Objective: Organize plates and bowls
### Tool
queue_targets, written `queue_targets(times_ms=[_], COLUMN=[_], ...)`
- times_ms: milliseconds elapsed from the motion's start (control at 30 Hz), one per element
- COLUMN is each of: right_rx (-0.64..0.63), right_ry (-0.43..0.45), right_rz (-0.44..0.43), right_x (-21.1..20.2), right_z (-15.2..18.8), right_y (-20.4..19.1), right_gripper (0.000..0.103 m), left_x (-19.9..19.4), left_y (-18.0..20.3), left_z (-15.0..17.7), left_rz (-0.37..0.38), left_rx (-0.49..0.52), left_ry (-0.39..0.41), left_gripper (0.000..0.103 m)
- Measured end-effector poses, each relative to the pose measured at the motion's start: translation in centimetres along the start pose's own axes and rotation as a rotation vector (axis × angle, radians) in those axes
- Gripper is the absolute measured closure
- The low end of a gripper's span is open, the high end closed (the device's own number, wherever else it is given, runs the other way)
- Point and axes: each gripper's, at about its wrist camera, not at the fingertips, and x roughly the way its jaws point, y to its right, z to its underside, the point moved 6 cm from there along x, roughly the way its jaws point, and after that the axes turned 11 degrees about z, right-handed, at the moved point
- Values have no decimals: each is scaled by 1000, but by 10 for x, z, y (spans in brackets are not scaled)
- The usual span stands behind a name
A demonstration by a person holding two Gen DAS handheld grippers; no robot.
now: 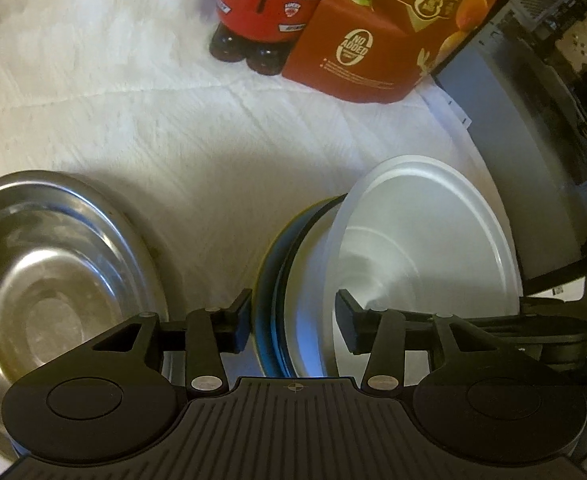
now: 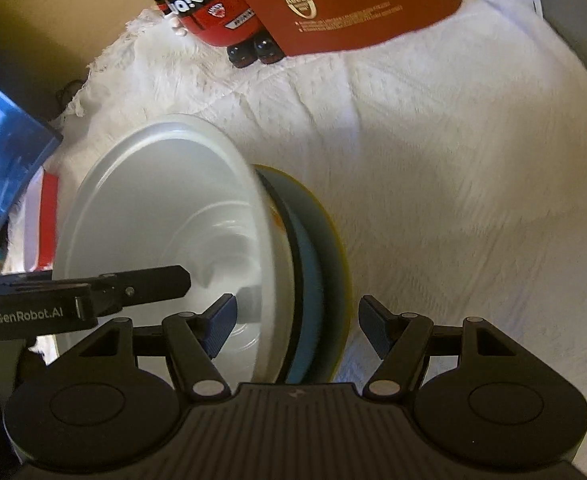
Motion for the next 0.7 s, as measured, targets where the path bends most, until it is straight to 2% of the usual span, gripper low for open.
queue_targets(times_ms=[100,200,700], right_rx=[18,6,-81], right_ry=[-16,-11,-26], right_rz=[-59,-80,-61], right_x=[2,0,-6], right_z=[-4,-7,-6], right_y=[-2,-6,-20], right_gripper=[35,34,33], left_x=[0,0,-9], left_y=[-1,0,-1], left_z=[-1,0,15], left_rz=[-2,-11,-41], left_rx=[-21,-23,-80], left_ry=[-6,-7,-19], left_gripper=[54,54,54])
